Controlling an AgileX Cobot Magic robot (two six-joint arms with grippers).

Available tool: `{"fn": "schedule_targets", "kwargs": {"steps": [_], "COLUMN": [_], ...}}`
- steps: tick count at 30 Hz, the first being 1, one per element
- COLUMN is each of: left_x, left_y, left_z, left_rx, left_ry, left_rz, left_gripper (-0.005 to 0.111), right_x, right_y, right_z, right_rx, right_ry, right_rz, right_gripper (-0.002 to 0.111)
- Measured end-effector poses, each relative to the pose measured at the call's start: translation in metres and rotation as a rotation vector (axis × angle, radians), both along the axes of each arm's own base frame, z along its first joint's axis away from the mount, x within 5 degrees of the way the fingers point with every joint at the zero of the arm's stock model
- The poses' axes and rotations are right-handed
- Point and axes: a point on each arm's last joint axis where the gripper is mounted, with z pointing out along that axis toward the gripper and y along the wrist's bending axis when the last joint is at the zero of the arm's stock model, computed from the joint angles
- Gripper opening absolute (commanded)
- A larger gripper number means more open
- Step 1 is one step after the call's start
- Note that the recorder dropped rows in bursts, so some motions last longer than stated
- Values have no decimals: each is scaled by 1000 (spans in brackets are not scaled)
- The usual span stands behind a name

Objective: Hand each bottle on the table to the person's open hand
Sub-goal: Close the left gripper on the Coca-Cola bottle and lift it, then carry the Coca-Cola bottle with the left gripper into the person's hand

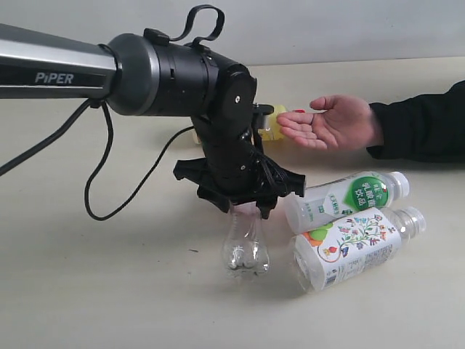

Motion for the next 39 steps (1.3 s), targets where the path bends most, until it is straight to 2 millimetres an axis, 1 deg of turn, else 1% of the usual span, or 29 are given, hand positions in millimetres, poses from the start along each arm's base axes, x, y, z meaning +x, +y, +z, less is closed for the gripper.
{"fn": "schedule_targets", "kwargs": {"steps": [2,11,17,21,25,28,30,34,39], "left_x": [-1,-2,1,5,13,19,24,35,44], "left_y": [1,1,-9,-21,-31,-38,-44,-56,-63], "left_z": [9,71,95,112,125,128,122,101,77], "left_rx": [-13,-110,-221,-360,-504,-612,-674,-758,-780], "left_ry": [-11,-85,-87,-111,-179,-202,-207,-190,-183], "left_rz": [0,14,57,93,134,185,230,331,394], "left_gripper": [0,0,0,0,0,0,0,0,0], "right_x": [0,0,0,0,0,0,0,0,0], "right_y": [0,0,0,0,0,0,0,0,0], "right_z": [0,0,0,0,0,0,0,0,0], "right_rx": [0,0,0,0,0,0,0,0,0], "right_ry": [0,0,0,0,0,0,0,0,0], "right_rz": [0,0,0,0,0,0,0,0,0], "right_gripper": [0,0,0,0,0,0,0,0,0]}}
